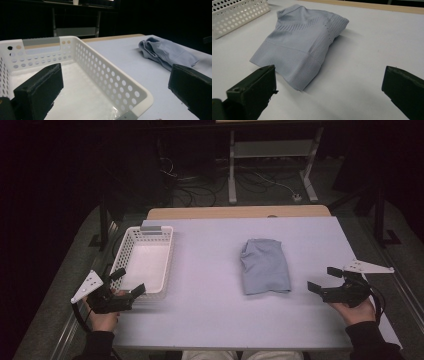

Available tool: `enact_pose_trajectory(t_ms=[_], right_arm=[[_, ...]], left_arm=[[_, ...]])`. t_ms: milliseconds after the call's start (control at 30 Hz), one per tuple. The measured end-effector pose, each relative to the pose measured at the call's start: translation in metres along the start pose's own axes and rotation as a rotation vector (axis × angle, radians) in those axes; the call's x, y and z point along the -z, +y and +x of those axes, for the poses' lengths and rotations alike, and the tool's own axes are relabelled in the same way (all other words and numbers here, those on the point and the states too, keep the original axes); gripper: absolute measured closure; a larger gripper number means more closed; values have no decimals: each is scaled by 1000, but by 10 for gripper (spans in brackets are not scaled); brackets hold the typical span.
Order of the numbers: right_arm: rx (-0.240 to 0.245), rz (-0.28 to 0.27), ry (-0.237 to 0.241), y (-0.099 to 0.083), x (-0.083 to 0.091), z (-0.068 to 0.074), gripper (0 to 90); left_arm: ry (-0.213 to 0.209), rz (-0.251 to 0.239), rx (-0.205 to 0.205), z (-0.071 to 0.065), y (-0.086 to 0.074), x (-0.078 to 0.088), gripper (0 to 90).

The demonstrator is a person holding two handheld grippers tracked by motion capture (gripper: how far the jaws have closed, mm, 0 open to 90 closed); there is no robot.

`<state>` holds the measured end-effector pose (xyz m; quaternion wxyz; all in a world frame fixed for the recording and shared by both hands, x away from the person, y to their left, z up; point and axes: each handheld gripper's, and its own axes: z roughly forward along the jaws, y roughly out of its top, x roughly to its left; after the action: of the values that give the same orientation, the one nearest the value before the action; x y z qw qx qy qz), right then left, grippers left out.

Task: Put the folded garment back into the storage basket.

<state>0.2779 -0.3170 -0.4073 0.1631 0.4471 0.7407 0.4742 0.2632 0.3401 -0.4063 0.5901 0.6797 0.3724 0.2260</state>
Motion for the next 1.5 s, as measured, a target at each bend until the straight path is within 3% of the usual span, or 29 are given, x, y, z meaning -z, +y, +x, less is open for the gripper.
enact_pose_trajectory(t_ms=[800, 1500], right_arm=[[2, -9, -5, 5, 5, 0, 0], [25, 5, 1, 32, 6, 8, 0]], left_arm=[[7, 4, 11, 1, -2, 1, 0], [32, -1, 18, 0, -3, 7, 0]])
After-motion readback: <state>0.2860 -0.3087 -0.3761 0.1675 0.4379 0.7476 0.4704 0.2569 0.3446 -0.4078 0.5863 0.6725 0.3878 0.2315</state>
